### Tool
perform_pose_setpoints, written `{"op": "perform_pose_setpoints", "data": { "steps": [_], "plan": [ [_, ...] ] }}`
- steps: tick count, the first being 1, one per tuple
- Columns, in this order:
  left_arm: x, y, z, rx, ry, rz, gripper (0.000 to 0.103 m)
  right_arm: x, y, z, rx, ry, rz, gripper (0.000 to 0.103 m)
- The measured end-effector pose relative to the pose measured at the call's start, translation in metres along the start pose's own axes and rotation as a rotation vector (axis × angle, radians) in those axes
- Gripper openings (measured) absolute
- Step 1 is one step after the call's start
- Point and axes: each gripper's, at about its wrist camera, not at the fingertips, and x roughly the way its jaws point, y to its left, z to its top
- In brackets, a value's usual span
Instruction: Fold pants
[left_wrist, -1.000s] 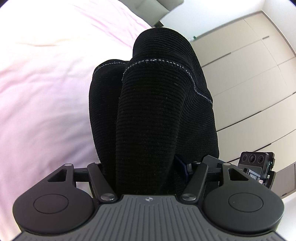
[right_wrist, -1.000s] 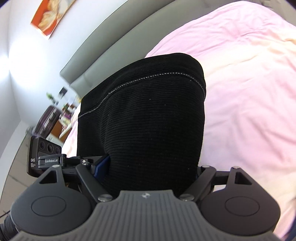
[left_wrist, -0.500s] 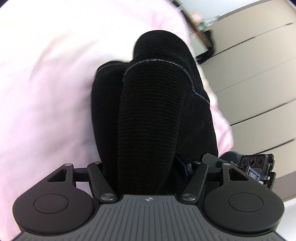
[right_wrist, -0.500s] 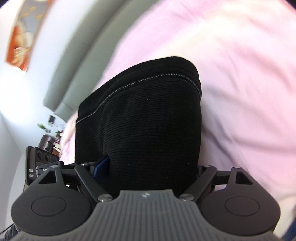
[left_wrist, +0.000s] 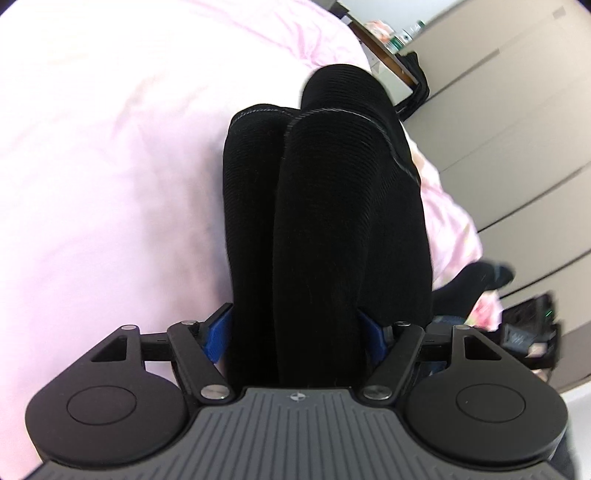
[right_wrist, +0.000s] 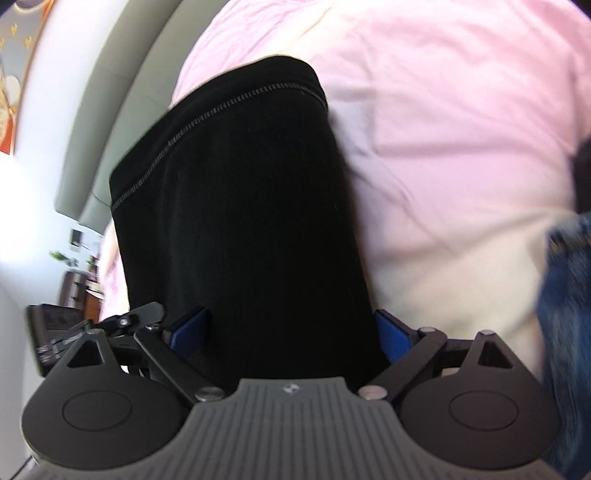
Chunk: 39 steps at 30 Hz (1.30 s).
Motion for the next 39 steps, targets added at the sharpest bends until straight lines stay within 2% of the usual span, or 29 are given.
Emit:
{"op": "perform_pose_setpoints", "data": {
  "steps": [3,5,7,9,12,14,16,18,20,22,25,30,33,39],
  "plan": [
    [-0.013,0.000,-0.020,-0.008,0.020,0.029,0.085,0.005,0.013,-0.019,-0.106,0.065,-0.153,0.084],
    [-0.017,-0.013,-0.028,0.032,0.012,0.086,0.088,0.023,0.032,-0.047,-0.206,0.102,-0.300,0.064],
    [-0.024,-0.029,-0.028,0.098,-0.009,0.158,0.088,0.026,0.047,-0.064,-0.335,0.093,-0.395,0.064],
    [-0.023,-0.040,-0.034,0.136,-0.006,0.206,0.088,0.023,0.061,-0.071,-0.351,0.089,-0.452,0.064],
    [-0.027,-0.060,-0.033,0.182,0.021,0.269,0.087,0.003,0.083,-0.080,-0.362,0.058,-0.469,0.065],
    [-0.026,-0.072,-0.035,0.211,0.057,0.346,0.072,-0.015,0.100,-0.089,-0.382,0.010,-0.481,0.073],
    [-0.041,-0.078,-0.037,0.227,0.043,0.383,0.072,-0.033,0.119,-0.098,-0.386,-0.056,-0.485,0.080],
    [-0.057,-0.087,-0.037,0.221,0.013,0.399,0.075,-0.045,0.138,-0.107,-0.355,-0.128,-0.452,0.087],
    [-0.082,-0.092,-0.038,0.220,-0.024,0.424,0.084,-0.041,0.158,-0.115,-0.328,-0.170,-0.407,0.089],
    [-0.099,-0.104,-0.041,0.234,-0.065,0.475,0.090,-0.037,0.172,-0.115,-0.341,-0.191,-0.416,0.091],
    [-0.109,-0.117,-0.049,0.258,-0.101,0.538,0.092,-0.034,0.196,-0.129,-0.376,-0.218,-0.455,0.095],
    [-0.104,-0.119,-0.056,0.230,-0.112,0.559,0.098,-0.029,0.225,-0.151,-0.362,-0.259,-0.490,0.098],
    [-0.103,-0.118,-0.058,0.220,-0.137,0.579,0.101,-0.029,0.226,-0.153,-0.352,-0.282,-0.514,0.098],
    [-0.093,-0.123,-0.059,0.234,-0.140,0.551,0.101,-0.037,0.224,-0.156,-0.347,-0.362,-0.547,0.098]
  ]
}}
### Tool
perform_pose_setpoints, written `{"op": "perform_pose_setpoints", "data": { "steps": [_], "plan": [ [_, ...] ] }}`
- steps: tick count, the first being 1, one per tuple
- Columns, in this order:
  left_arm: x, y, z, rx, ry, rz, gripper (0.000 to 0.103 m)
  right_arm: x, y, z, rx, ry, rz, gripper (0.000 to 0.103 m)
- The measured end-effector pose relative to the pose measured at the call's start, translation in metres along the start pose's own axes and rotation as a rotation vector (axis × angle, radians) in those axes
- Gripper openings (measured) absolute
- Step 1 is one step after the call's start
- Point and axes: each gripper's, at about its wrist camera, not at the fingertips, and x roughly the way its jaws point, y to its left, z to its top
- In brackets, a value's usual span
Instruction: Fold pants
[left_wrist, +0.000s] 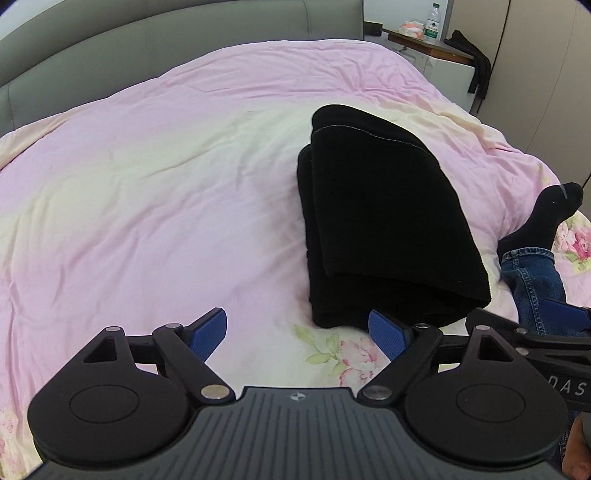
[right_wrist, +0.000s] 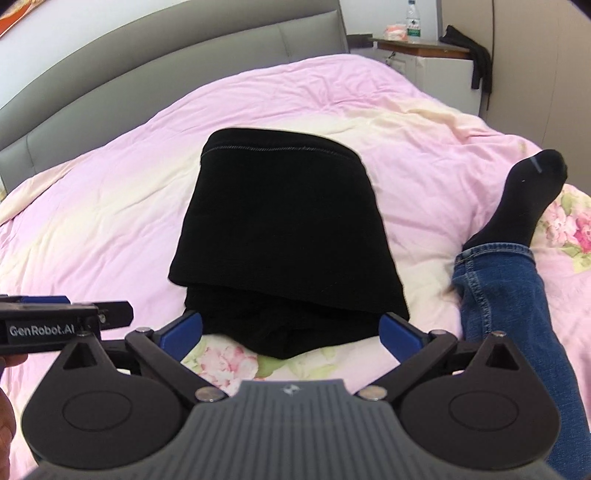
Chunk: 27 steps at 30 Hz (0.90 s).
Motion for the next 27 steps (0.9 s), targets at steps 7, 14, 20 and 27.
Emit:
{"op": "perform_pose_setpoints", "data": {
  "steps": [7,14,20,27],
  "plan": [
    [0.006,-0.009,-0.003,0.007,-0.026,-0.030,0.101,-0.005,-0.007,0.000,0.031,-0.034,-0.008,0.098],
    [0.000,-0.006,-0.009,0.005,-0.031,-0.032,0.101,-0.006,-0.005,-0.001,0.041,-0.039,0.000,0.098],
    [-0.008,-0.002,-0.011,0.014,-0.036,-0.020,0.101,-0.006,-0.005,-0.002,0.060,-0.034,0.019,0.098],
    [-0.013,-0.004,-0.012,0.033,-0.045,0.005,0.101,-0.007,-0.004,-0.004,0.063,-0.037,0.018,0.098]
  ]
}}
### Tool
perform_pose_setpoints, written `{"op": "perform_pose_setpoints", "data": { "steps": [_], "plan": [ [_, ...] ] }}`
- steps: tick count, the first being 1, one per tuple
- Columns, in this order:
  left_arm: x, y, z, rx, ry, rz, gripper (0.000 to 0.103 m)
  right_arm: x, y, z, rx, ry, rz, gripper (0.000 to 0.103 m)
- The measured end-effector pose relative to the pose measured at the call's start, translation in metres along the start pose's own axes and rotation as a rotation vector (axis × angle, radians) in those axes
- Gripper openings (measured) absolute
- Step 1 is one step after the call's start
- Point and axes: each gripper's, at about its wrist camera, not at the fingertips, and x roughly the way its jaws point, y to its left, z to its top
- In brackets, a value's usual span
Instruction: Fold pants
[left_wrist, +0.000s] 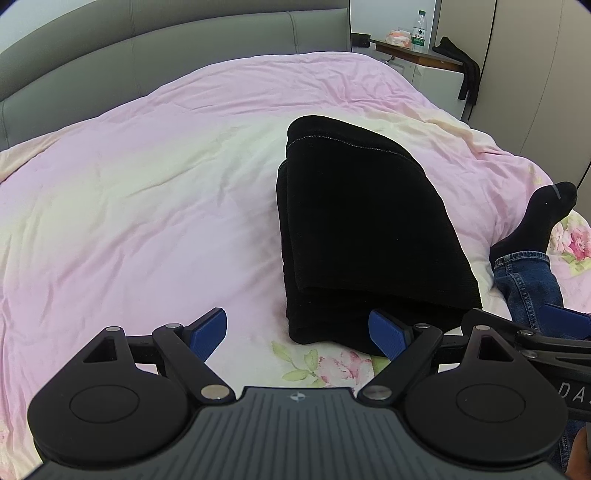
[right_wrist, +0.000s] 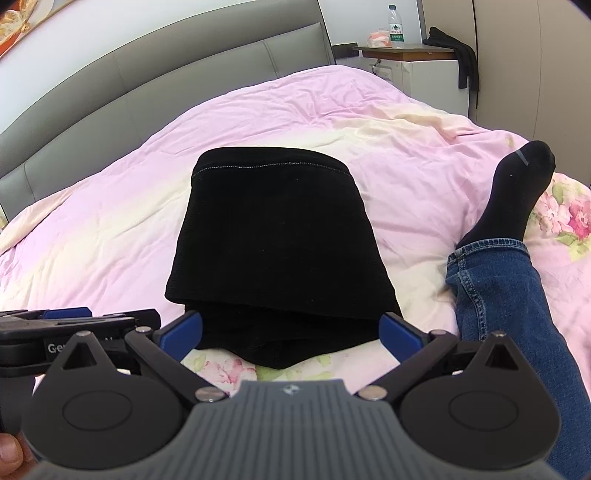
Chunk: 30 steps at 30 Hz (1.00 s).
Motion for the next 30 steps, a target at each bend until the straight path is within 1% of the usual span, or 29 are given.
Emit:
{"op": "perform_pose_setpoints", "data": {
  "steps": [12,30],
  "plan": [
    [-0.0021,-0.0014,0.0007,0.016,-0.006,0.011,0.101,0.0000,-0.0010,-0.0004,0.011,0.001,0.001,0.098],
    [-0.0017,0.0010,0.0001,0.020,-0.001,0.010,0.101,0.0005,-0.0025,-0.0027,0.021,0.005,-0.001,0.098]
  ]
}}
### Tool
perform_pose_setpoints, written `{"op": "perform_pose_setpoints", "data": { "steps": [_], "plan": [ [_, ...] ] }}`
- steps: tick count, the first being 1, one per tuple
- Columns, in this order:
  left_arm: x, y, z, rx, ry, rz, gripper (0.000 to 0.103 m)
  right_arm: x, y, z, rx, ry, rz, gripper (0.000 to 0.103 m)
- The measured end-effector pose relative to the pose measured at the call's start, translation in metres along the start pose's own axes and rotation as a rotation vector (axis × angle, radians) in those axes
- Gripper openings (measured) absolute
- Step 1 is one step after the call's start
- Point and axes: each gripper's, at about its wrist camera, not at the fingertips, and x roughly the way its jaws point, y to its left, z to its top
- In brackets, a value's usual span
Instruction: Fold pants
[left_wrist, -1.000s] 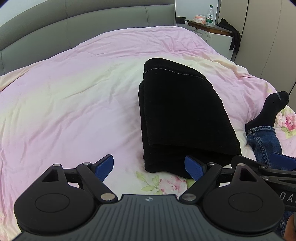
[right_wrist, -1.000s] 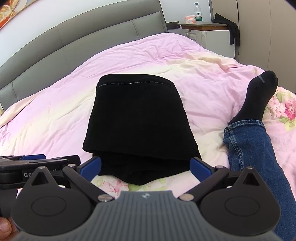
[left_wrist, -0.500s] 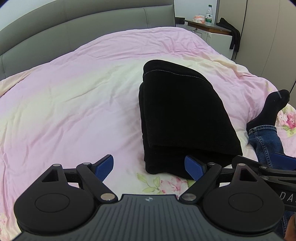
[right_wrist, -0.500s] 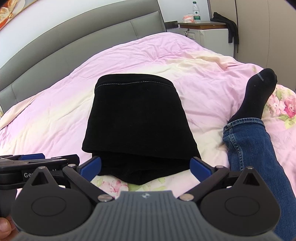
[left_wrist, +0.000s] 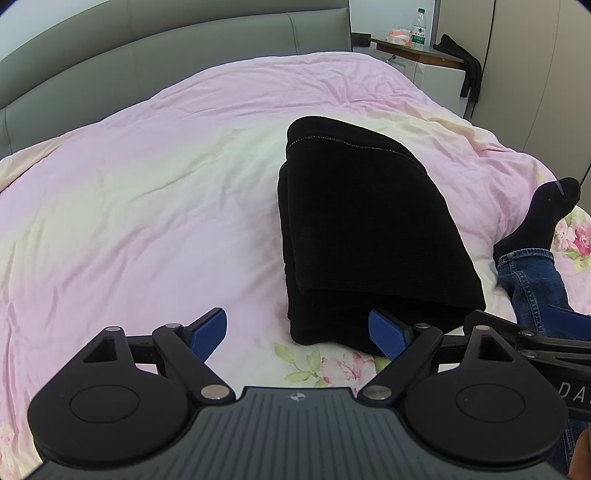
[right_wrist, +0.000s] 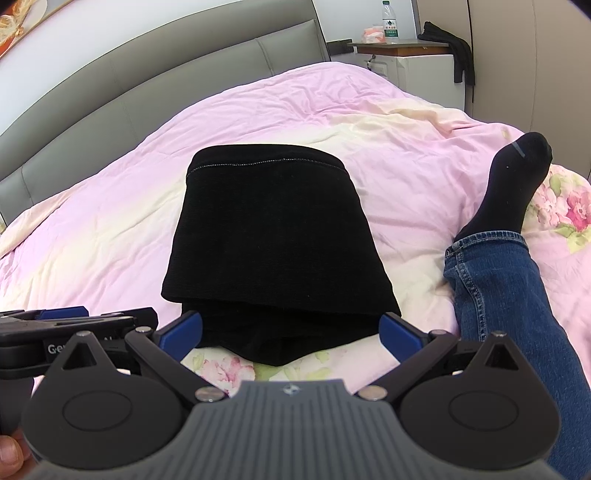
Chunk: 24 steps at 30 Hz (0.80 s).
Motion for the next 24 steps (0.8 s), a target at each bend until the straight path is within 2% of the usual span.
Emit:
{"op": "perform_pose_setpoints", "data": {
  "steps": [24],
  "plan": [
    [-0.0009,-0.0024,-0.0007,0.002,-0.010,0.011,0.101,-0.0016,-0.0011,-0.0027,0.018,0.007,0.000,0.098]
  ]
}}
